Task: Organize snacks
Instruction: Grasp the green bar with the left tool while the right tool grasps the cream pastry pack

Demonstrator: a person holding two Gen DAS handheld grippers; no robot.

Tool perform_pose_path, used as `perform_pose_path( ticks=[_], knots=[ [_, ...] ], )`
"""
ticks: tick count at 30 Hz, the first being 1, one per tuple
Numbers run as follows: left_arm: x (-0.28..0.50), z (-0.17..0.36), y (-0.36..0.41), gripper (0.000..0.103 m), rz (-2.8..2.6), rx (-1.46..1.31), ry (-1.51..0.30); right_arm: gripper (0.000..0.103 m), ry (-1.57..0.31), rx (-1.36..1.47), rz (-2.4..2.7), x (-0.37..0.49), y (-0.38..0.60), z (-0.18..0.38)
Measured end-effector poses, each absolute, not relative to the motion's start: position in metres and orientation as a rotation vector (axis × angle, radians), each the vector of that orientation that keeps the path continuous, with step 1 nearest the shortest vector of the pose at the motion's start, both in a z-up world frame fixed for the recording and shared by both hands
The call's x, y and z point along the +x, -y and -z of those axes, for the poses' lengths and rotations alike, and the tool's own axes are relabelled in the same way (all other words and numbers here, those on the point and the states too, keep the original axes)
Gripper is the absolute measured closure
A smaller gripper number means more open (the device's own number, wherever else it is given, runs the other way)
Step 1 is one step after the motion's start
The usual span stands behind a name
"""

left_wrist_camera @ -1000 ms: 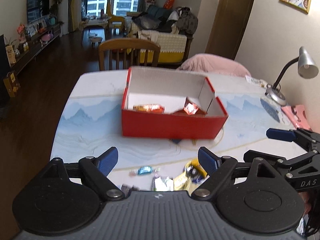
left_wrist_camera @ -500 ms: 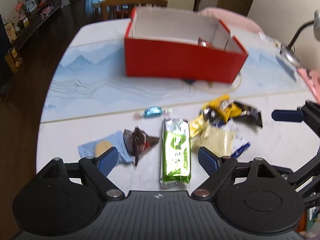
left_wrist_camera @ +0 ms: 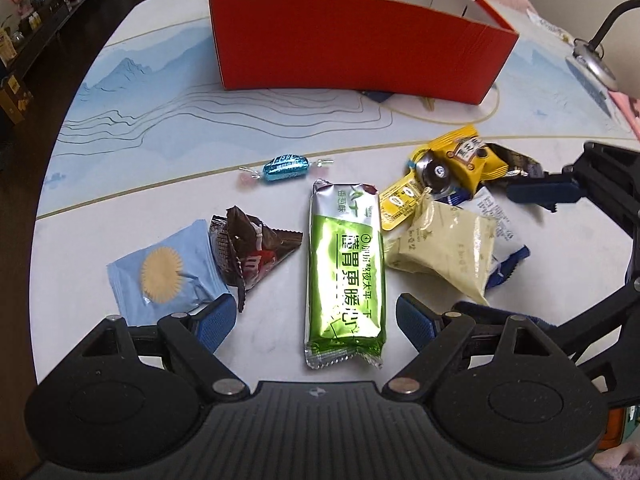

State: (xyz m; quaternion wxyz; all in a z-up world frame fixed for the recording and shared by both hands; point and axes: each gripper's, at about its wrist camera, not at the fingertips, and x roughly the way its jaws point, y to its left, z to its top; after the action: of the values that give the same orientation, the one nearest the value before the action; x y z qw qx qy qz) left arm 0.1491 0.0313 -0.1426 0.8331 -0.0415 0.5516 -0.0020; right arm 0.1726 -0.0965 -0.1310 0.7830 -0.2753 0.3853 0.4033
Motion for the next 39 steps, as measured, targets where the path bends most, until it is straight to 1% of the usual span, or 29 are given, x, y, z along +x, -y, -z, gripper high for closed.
perform_pose_path(
  ticks=[5,6,9,12,13,14,15,16,20,21,23,29,39],
  knots=[
    [0.16,0.154,-0.031,0.016,0.011,-0.108,-1.214,0.027,-0.851,-0.624,-0.89,0.179,0.09,0.138],
    [0.161,0.156,-0.032,0.016,0.006,-0.112,-1.219,0.028,-0.852,-0.626,-0.888,0.18,0.09,0.14],
    [0.164,0.158,-0.032,0.017,0.005,-0.125,-1.223,0.034,-0.853,-0.633,-0.887,0.181,0.087,0.143],
    [0.165,0.16,-0.032,0.027,0.035,-0.152,-1.236,0.041,-0.852,-0.646,-0.892,0.179,0.086,0.145],
    [0.165,0.16,-0.029,0.028,0.033,-0.144,-1.231,0.044,-0.851,-0.651,-0.892,0.178,0.086,0.145],
    [0.166,0.16,-0.028,0.029,0.032,-0.136,-1.232,0.045,-0.843,-0.657,-0.89,0.177,0.086,0.145],
    [0.165,0.159,-0.027,0.031,0.035,-0.135,-1.23,0.045,-0.834,-0.661,-0.888,0.175,0.086,0.145],
    [0.165,0.158,-0.026,0.037,0.038,-0.137,-1.227,0.046,-0.83,-0.663,-0.886,0.174,0.086,0.145],
    [0.163,0.156,-0.025,0.053,0.032,-0.131,-1.221,0.05,-0.828,-0.659,-0.864,0.171,0.086,0.144],
    [0.163,0.156,-0.024,0.061,0.031,-0.128,-1.219,0.051,-0.828,-0.653,-0.858,0.171,0.085,0.143],
    [0.161,0.156,-0.023,0.061,0.032,-0.126,-1.22,0.053,-0.831,-0.633,-0.844,0.17,0.086,0.142],
    [0.156,0.155,-0.031,0.061,0.031,-0.196,-1.22,0.056,-0.853,-0.533,-0.784,0.168,0.09,0.132],
    [0.139,0.136,-0.038,0.061,0.036,-0.267,-1.181,0.058,-0.838,-0.435,-0.732,0.153,0.097,0.107]
  ],
)
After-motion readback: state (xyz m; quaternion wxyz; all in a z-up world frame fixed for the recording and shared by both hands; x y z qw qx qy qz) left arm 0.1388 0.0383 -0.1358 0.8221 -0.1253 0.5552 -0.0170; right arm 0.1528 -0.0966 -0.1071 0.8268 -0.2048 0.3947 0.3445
